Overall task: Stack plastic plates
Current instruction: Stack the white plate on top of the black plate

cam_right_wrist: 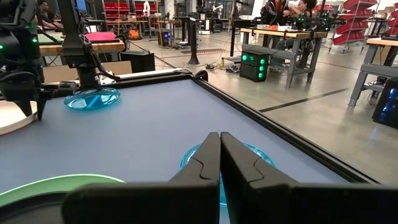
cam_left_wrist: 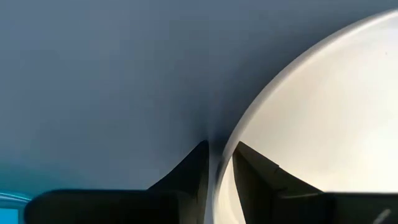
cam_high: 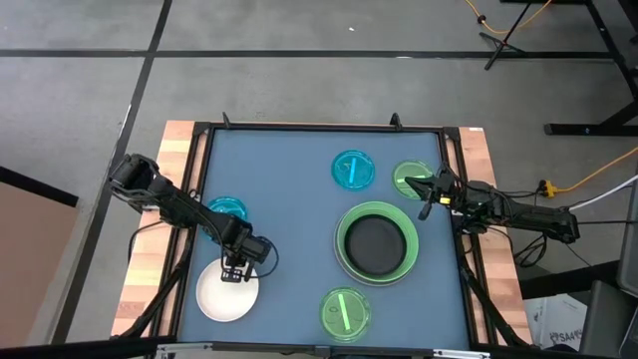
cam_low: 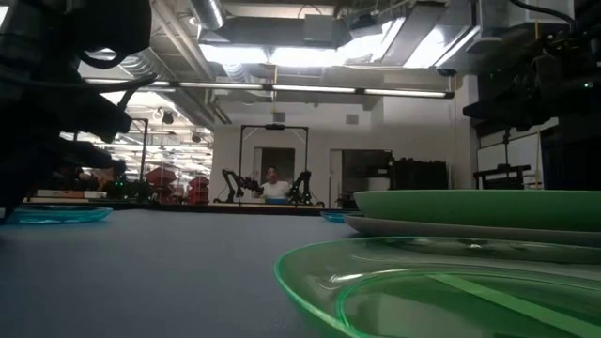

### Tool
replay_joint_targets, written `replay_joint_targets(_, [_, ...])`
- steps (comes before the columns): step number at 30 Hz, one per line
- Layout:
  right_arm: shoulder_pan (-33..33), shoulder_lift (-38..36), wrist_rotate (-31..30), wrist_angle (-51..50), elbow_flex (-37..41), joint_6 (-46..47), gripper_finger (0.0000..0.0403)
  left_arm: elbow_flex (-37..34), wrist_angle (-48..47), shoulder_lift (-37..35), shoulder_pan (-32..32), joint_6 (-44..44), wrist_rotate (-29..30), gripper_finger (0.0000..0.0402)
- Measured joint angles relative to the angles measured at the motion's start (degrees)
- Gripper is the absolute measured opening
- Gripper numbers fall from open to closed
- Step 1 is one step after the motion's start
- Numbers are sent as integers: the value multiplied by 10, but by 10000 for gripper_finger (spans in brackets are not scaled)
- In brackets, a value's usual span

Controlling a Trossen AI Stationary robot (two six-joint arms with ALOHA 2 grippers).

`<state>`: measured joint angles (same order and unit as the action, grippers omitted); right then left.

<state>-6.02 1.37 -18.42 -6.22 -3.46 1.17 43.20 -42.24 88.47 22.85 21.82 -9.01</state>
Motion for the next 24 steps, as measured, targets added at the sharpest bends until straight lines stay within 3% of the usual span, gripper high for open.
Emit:
replay_joint_targets(9, [0,0,0,0,0,0,1,0,2,0,0,-1,-6,7])
replay_joint_targets(24, [0,0,0,0,0,0,1,31,52,1,-39,31,-20,4])
